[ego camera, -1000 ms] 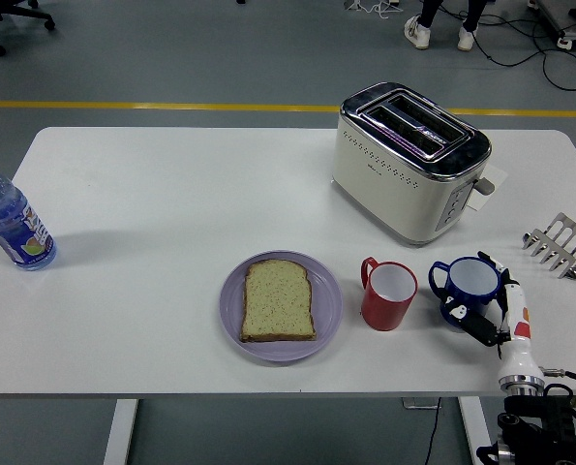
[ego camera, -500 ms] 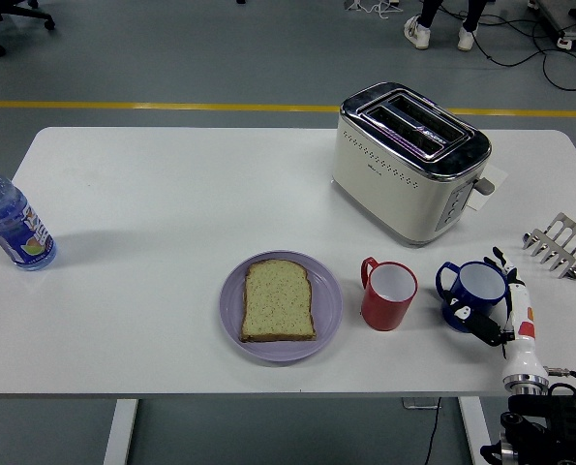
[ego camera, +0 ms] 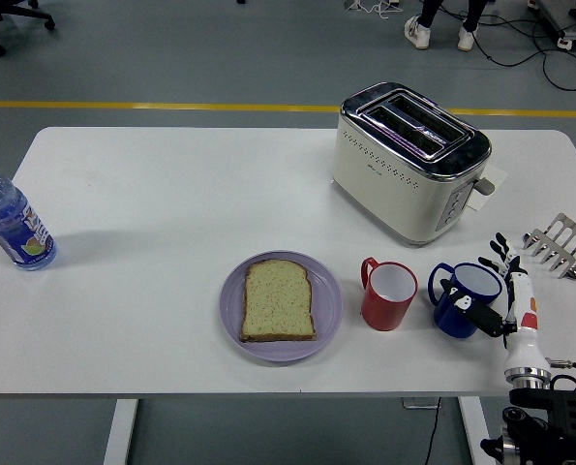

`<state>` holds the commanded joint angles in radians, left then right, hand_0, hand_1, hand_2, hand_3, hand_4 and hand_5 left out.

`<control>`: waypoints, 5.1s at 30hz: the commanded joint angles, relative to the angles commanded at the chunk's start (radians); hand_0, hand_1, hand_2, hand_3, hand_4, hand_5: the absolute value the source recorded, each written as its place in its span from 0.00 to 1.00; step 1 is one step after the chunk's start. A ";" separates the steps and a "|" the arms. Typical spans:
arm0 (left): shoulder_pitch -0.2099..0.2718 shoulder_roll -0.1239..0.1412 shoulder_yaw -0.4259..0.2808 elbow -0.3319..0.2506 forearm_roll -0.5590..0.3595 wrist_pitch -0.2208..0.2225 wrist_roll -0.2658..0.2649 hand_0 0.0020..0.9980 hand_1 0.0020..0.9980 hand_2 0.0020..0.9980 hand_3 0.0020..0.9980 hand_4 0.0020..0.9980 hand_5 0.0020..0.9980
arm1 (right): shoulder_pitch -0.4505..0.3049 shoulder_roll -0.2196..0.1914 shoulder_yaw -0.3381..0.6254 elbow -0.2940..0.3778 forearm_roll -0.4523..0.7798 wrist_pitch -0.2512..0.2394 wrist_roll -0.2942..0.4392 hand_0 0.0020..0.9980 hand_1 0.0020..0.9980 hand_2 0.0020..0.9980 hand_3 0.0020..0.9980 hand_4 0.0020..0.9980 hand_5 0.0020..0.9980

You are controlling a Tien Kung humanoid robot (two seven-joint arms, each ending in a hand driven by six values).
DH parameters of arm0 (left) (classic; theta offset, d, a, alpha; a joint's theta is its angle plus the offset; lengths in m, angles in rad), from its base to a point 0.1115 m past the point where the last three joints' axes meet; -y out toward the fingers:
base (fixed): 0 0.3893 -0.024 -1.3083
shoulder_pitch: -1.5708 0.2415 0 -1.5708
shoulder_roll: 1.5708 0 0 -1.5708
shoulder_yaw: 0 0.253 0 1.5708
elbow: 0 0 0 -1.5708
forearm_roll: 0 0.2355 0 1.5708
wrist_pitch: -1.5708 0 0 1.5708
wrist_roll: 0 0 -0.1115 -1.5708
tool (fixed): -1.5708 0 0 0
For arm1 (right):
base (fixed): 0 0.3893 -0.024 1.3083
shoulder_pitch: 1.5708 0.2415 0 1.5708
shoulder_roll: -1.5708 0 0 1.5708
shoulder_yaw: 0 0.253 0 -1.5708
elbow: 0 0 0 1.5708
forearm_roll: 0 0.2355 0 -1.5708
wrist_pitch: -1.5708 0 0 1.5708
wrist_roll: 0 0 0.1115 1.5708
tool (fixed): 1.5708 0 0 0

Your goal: Pick up the cup,pour liquid into bread,place the cup on the desk

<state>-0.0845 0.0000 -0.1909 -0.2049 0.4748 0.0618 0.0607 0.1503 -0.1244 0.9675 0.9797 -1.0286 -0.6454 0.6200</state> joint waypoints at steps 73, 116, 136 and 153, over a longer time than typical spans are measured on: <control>0.000 0.000 0.001 -0.002 -0.005 -0.001 0.001 0.64 0.65 0.66 0.55 0.32 0.84 | 0.022 0.017 -0.002 0.001 -0.005 0.000 -0.038 0.93 0.74 0.89 0.96 0.93 0.15; 0.006 0.000 0.003 0.001 -0.003 0.000 0.000 0.64 0.65 0.66 0.55 0.32 0.84 | -0.111 0.018 0.521 0.468 0.915 0.526 -0.335 0.72 0.65 0.69 0.67 0.64 0.32; 0.005 0.000 0.007 0.001 -0.004 0.000 0.001 0.64 0.65 0.66 0.55 0.32 0.84 | -0.116 0.031 0.590 0.424 0.859 0.623 -0.519 0.70 0.61 0.68 0.65 0.63 0.36; -0.001 0.000 0.002 0.001 -0.001 -0.001 0.001 0.64 0.65 0.66 0.55 0.32 0.84 | -0.114 0.038 0.593 0.413 0.882 0.583 -0.522 0.69 0.59 0.66 0.65 0.62 0.37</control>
<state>-0.0858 0.0004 -0.1888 -0.2041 0.4741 0.0612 0.0618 0.0364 -0.0860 1.5603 1.3931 -0.1463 -0.0623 0.0980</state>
